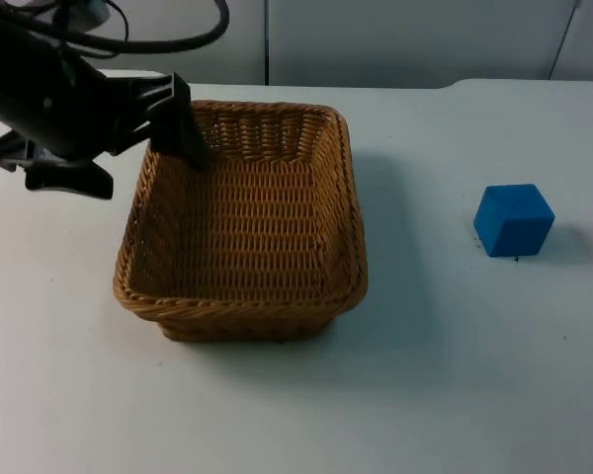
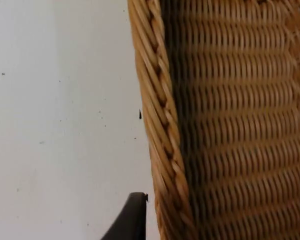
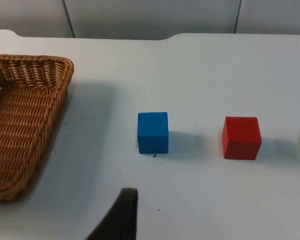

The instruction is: Pick up the basket with the left hand and place the blue cube into the basket with the right hand.

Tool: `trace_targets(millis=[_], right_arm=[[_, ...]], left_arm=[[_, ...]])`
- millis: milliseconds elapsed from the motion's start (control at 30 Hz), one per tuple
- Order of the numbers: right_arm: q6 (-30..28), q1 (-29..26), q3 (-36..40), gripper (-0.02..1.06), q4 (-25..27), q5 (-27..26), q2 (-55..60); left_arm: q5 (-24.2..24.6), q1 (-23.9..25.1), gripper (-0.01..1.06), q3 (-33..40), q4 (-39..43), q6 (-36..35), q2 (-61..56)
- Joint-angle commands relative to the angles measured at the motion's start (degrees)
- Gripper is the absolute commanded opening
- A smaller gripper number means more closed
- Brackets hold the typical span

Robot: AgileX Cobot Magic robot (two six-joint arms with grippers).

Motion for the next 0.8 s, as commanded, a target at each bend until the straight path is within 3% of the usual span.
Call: trace_targets(millis=[0,433,733,767], right_arm=[[-0.2,-0.3,-0.2,1.03,0.1,0.1,0.1],[-0.2,-0.3,-0.2,1.03,0.1,2.0,0.1],[-0.2,-0.3,-0.2,1.03,0.1,2.0,0.1],[-0.2,-0.3,-0.2,1.03,0.1,2.0,0.1]], left_arm=[[0.6,-0.4,0.91,-1.5,-0.2,-0.5,1.5],[2.4,-0.4,0.91,-7.3,0.2,-0.5,11.2],[2.3,-0.4,0.79,-8.1,0.4,-0.5,13.5],[2.3,-0.4,0.70,-8.1,0.4,-0.5,13.9]])
